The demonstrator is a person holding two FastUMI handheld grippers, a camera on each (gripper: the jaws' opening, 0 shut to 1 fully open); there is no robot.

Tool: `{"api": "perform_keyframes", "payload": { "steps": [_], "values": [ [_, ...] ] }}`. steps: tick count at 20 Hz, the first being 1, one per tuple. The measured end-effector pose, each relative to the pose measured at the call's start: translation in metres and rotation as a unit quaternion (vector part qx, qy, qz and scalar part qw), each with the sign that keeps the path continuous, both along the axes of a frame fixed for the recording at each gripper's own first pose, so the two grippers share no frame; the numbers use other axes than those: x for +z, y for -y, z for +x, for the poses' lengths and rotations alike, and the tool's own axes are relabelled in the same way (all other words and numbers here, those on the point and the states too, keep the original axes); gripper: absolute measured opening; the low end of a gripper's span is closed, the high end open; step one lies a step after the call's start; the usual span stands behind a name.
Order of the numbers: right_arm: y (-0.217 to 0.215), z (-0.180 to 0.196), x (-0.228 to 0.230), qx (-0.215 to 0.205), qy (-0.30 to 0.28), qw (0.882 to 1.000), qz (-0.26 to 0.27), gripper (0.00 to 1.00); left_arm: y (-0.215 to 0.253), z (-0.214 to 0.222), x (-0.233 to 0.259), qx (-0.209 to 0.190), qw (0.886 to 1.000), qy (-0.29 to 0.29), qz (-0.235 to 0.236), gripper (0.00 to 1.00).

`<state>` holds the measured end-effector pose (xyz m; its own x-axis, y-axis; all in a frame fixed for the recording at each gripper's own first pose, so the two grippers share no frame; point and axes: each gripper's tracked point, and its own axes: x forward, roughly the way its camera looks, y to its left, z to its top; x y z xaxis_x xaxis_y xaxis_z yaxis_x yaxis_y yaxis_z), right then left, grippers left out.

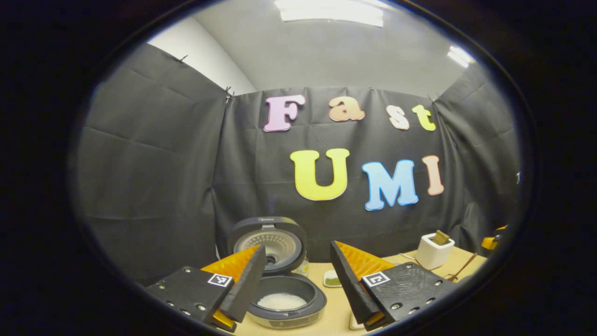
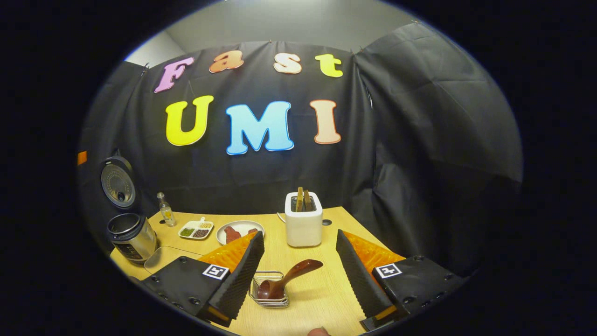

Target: Close the left gripper, press the button to open the rice cooker; take a wooden spoon from the chopstick holder with the right hand, scoop a spoonful of rice and pour it into the rice cooker, then put the wooden spoon back into the chopstick holder.

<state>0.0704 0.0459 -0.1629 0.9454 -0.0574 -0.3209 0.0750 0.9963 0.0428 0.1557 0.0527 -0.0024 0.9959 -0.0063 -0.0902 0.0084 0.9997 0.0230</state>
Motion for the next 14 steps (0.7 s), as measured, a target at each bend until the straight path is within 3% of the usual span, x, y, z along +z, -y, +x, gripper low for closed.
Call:
{"api": "perform_keyframes", "payload": {
  "steps": [7, 14],
  "values": [
    [-0.011, -0.012, 0.013, -0.017, 0.005, 1.000, -0.011, 0.98, -0.042, 0.106, 0.014, 0.028, 1.000, -0.007, 0.001, 0.85],
    [-0.027, -0.017, 0.003, -0.035, -0.010, 0.999, -0.024, 0.98, -0.068, 0.212, -0.017, 0.029, 0.999, -0.042, -0.011, 0.84]
  ]
}}
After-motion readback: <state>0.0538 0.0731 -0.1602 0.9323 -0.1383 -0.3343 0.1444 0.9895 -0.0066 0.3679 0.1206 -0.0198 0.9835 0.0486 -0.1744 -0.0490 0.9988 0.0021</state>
